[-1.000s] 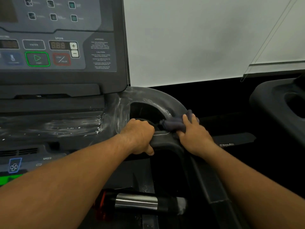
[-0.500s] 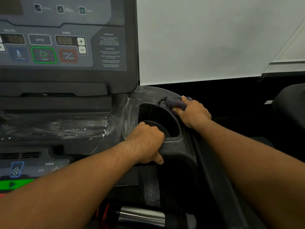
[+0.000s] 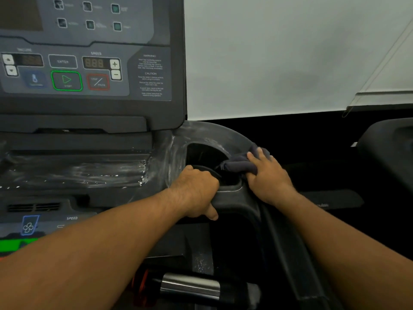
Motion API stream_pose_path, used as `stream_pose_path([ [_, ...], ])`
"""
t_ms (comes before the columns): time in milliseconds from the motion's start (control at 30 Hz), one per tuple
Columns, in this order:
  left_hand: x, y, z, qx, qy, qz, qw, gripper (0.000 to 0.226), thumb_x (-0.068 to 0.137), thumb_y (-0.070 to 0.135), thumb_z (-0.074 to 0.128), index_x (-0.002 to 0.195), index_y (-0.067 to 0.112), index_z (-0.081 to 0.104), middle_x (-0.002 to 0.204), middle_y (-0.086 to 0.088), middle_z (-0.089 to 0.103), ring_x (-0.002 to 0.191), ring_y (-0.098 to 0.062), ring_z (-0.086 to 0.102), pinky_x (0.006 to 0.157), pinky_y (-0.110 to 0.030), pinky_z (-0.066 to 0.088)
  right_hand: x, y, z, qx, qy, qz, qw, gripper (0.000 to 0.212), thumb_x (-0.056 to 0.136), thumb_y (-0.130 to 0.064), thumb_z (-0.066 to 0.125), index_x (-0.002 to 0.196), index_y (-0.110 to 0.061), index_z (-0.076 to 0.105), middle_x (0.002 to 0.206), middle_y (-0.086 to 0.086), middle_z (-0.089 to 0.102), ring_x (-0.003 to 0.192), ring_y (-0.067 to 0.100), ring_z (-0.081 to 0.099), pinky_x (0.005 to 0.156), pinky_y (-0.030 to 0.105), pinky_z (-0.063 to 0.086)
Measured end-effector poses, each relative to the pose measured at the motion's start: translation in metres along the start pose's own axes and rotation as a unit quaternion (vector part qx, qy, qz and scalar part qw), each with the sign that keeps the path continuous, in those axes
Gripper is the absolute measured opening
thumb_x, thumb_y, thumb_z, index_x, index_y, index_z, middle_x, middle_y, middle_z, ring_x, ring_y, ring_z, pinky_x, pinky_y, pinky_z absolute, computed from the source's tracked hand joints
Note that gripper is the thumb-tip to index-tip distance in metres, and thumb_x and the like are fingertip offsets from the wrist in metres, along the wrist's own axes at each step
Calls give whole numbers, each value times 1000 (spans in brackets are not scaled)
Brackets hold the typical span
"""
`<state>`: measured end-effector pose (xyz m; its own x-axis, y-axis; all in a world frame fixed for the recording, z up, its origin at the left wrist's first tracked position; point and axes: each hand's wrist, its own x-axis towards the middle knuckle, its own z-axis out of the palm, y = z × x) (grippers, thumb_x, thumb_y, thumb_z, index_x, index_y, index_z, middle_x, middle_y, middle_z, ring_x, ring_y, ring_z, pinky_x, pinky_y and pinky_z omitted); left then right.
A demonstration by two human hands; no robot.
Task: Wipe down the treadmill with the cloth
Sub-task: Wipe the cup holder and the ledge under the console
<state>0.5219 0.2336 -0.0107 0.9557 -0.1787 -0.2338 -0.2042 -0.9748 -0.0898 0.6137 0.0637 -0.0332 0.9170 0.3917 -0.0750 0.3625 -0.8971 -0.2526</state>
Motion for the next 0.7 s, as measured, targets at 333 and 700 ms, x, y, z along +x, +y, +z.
stream_pose_path([
  [333, -5, 2, -2, -4, 14, -8, 1000, 55, 70, 68, 68, 97, 20, 62, 88, 4, 62, 77, -16, 53, 76, -31, 34, -117, 17, 9, 40, -31, 77, 996, 68, 96, -51, 39, 154, -28, 12, 164, 1, 0, 142, 30, 29, 108, 43, 33],
  [700, -3, 3, 3, 7, 14, -17, 1000, 54, 75, 68, 65, 101, 21, 60, 84, 5, 58, 77, -16, 53, 91, -37, 39, -16, 2, 4, 53, -8, 120, 991, 71, 94, -60, 36, 153, -38, 6, 161, 6, 12, 136, 40, 35, 102, 52, 37],
])
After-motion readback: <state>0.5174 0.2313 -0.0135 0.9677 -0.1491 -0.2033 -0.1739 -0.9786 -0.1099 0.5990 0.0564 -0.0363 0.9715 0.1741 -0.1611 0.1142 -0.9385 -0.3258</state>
